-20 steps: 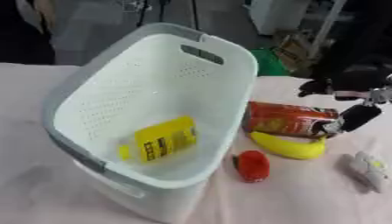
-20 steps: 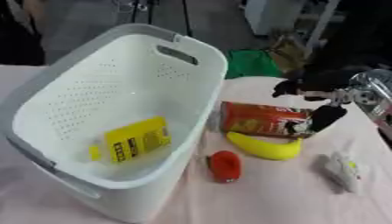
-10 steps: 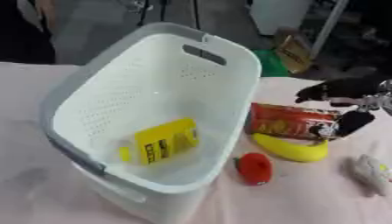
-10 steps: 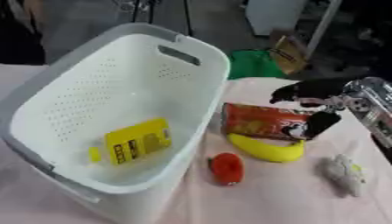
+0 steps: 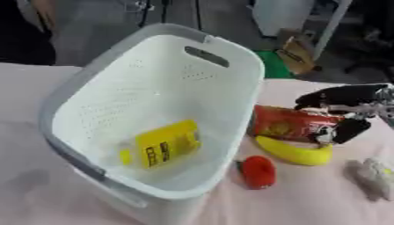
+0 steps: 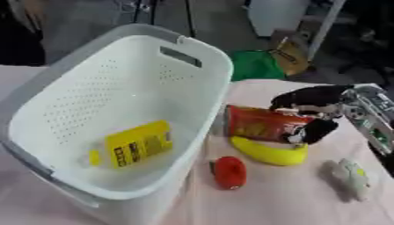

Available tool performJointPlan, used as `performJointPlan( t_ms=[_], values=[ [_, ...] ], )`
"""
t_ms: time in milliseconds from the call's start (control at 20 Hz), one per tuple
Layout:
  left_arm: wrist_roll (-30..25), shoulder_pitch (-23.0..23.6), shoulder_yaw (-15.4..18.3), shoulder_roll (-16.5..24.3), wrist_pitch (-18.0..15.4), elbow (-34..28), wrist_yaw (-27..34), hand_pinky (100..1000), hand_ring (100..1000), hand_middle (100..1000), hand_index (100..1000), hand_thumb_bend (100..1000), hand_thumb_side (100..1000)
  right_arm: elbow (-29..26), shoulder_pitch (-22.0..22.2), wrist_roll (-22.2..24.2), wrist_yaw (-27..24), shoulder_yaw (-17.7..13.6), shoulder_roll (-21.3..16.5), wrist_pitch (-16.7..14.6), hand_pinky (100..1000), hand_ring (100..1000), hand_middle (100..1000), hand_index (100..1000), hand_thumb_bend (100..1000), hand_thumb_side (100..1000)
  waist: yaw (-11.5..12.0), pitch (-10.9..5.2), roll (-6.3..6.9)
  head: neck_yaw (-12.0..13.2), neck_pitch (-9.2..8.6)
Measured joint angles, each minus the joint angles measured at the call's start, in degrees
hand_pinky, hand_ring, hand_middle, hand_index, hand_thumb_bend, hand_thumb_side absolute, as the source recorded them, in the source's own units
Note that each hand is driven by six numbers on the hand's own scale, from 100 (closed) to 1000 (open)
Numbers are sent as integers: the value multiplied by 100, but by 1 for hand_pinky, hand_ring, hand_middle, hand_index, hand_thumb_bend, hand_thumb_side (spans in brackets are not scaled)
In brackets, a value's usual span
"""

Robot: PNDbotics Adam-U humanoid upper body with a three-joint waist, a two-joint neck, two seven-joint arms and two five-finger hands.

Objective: Pick up objects on the table and place them in the box.

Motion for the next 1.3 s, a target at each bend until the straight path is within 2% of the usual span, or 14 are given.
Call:
performJointPlan(
  t_ms=[800,1300],
  values=[
    [-16,-102,-18,1,-14,0,0,519,472,605,672,100,967,194,-38,-298,236,-104,18,94,1000,1000,1000,1000,315,649,167,128,-53,-120,-151],
    [-19,-131,-34,5,-16,0,0,519,472,606,672,100,966,25,308,-205,227,-209,-11,23,1000,1000,1000,1000,333,628,214,199,-136,-127,-207]
  ],
)
